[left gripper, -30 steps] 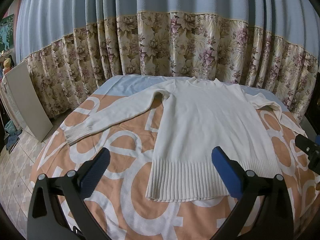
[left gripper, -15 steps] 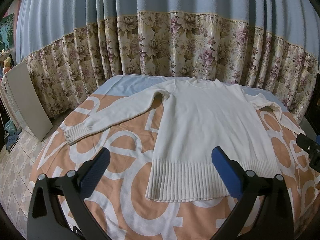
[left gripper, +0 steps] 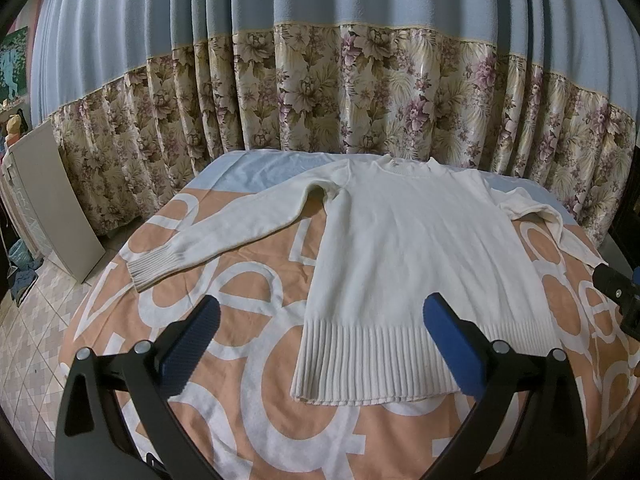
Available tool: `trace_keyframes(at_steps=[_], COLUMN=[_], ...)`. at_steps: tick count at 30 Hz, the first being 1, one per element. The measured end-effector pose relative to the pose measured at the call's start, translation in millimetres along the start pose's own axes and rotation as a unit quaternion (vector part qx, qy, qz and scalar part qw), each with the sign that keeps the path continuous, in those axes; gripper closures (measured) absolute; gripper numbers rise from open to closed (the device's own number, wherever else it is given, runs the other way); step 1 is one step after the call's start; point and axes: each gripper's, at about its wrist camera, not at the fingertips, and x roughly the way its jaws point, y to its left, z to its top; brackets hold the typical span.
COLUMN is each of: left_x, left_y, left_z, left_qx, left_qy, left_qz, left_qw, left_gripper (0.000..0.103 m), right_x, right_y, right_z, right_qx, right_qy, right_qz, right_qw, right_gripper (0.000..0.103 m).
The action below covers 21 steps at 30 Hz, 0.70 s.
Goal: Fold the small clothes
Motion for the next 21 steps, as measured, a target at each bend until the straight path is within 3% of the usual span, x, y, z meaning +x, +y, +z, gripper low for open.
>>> trace_keyframes(at_steps=[21], left_x=[4], left_y=[9], left_z=[0], left_qx=[-0.005], left_qy=[0.006], left_qz=[-0.003], left_qw=[1.0], left_gripper=[0.001], right_x=[7], right_y=[-4], right_z=[10], right_qx=[0.017], right_qy=[0.018], right_qz=[-0.009], right_qw=[1.0], right_gripper=[0.003])
